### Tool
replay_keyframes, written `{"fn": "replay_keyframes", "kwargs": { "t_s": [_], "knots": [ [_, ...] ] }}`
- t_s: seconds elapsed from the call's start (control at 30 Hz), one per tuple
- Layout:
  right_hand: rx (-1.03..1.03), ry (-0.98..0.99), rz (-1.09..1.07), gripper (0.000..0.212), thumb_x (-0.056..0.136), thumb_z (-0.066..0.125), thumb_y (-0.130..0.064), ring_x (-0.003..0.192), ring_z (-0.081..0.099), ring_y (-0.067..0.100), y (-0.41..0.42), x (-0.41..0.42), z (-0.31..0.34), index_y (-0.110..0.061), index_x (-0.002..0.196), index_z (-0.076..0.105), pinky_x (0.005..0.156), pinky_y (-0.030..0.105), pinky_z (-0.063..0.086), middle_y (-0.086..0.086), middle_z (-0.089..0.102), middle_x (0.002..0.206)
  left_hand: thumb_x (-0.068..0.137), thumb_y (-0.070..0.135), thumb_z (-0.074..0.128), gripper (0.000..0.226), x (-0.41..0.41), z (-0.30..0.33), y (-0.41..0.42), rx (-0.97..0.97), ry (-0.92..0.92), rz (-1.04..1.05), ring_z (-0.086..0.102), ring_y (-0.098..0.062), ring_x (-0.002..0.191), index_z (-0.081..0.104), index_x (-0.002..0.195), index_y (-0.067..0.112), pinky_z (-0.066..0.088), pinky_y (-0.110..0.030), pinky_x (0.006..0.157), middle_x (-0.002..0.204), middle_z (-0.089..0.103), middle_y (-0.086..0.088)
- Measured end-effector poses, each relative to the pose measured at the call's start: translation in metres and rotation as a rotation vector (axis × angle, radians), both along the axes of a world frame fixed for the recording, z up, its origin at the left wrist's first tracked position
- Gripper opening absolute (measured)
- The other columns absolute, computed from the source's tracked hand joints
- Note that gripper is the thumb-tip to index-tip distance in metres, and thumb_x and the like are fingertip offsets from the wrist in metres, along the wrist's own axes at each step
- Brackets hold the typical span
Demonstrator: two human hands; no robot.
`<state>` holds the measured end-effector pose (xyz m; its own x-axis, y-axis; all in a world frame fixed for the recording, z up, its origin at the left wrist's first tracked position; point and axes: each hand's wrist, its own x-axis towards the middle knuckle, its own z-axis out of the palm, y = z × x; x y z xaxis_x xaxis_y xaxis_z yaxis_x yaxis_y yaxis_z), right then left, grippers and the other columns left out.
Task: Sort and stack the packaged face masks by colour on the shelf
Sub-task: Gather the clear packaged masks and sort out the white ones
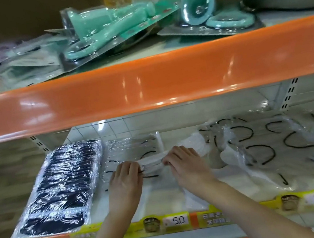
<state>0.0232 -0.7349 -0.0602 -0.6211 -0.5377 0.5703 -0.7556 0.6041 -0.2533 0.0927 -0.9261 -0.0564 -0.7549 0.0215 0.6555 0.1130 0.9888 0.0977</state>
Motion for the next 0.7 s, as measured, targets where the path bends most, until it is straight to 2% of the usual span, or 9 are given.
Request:
{"fn": "replay_keyframes", "kwargs": {
  "t_s": [0.07,0.13,0.2,0.3,0.37,0.4,0.5,0.6,0.7],
  "knots": [
    [0.054,-0.095,0.007,0.038,0.065,0.077,-0.003,0.083,0.057,0.019,-0.018,0.002,-0.006,-0.022,0.094,0.060,0.070,0.032,0.045,-0.004,0.056,0.093,0.076,0.015,0.044,0.010,0.005,-0.009,-0.020,-0.019,-0.014,0.016,0.048,-0.022,0.072,0.054,0.077,0.013,0.040,-0.032,0.054,0.079,0.056,0.000],
    [0.106,-0.152,0.007,0.026,0.076,0.068,-0.006,0.090,0.057,0.024,-0.032,0.006,-0.011,-0.020,0.098,0.062,0.074,0.037,0.045,-0.001,0.056,0.099,0.076,0.017,0.043,0.012,0.009,-0.017,-0.035,-0.008,-0.035,0.028,0.050,-0.024,0.072,0.055,0.076,0.012,0.041,-0.033,0.054,0.079,0.056,-0.001],
    [0.155,-0.201,-0.031,0.023,0.080,0.062,-0.010,0.100,0.053,0.026,-0.046,0.009,-0.015,-0.016,0.103,0.062,0.080,0.038,0.042,0.003,0.056,0.109,0.077,0.019,0.044,0.014,0.013,-0.024,-0.048,0.026,-0.076,0.007,0.054,-0.027,0.073,0.056,0.076,0.011,0.043,-0.034,0.055,0.080,0.057,-0.001],
    [0.232,-0.201,-0.091,0.035,0.068,0.073,-0.014,0.101,0.055,0.025,-0.059,0.015,-0.021,-0.015,0.102,0.063,0.076,0.035,0.043,0.004,0.057,0.110,0.076,0.026,0.048,0.013,0.016,-0.032,-0.061,0.060,-0.149,-0.025,0.053,-0.026,0.080,0.056,0.082,0.017,0.046,-0.036,0.059,0.085,0.058,0.000],
    [0.285,-0.248,-0.081,0.037,0.077,0.063,-0.014,0.112,0.047,0.027,-0.064,0.016,-0.028,-0.013,0.114,0.058,0.082,0.039,0.037,0.005,0.051,0.119,0.072,0.032,0.049,0.018,0.016,-0.036,-0.069,0.068,-0.240,-0.015,0.056,-0.027,0.082,0.057,0.085,0.023,0.049,-0.037,0.061,0.087,0.059,0.002],
    [0.277,-0.242,-0.077,0.038,0.076,0.064,-0.014,0.110,0.048,0.028,-0.066,0.017,-0.031,-0.012,0.113,0.058,0.080,0.040,0.038,0.006,0.052,0.116,0.071,0.036,0.049,0.023,0.016,-0.038,-0.073,0.053,-0.289,0.002,0.057,-0.027,0.082,0.058,0.087,0.024,0.050,-0.037,0.061,0.088,0.059,0.003],
    [0.266,-0.221,-0.127,0.047,0.047,0.083,-0.018,0.083,0.060,0.026,-0.070,0.017,-0.035,-0.017,0.090,0.064,0.060,0.035,0.046,0.002,0.059,0.090,0.068,0.046,0.056,0.031,0.016,-0.039,-0.079,0.038,-0.387,0.048,0.056,-0.021,0.086,0.061,0.093,0.028,0.051,-0.034,0.065,0.089,0.060,0.006],
    [0.261,-0.195,-0.152,0.047,0.040,0.086,-0.016,0.074,0.060,0.022,-0.075,0.015,-0.037,-0.019,0.081,0.064,0.055,0.031,0.046,-0.001,0.058,0.083,0.061,0.029,0.081,0.035,0.012,-0.035,-0.080,0.024,-0.419,0.072,0.060,-0.023,0.085,0.066,0.093,0.026,0.051,-0.035,0.065,0.089,0.060,0.006],
    [0.266,-0.178,-0.182,0.045,0.039,0.088,-0.014,0.071,0.059,0.022,-0.077,0.013,-0.039,-0.019,0.077,0.065,0.054,0.031,0.045,-0.001,0.058,0.080,0.056,0.019,0.087,0.039,0.007,-0.032,-0.079,-0.026,-0.404,0.075,0.061,-0.025,0.082,0.065,0.088,0.022,0.050,-0.036,0.061,0.087,0.060,0.004]
  ]
}}
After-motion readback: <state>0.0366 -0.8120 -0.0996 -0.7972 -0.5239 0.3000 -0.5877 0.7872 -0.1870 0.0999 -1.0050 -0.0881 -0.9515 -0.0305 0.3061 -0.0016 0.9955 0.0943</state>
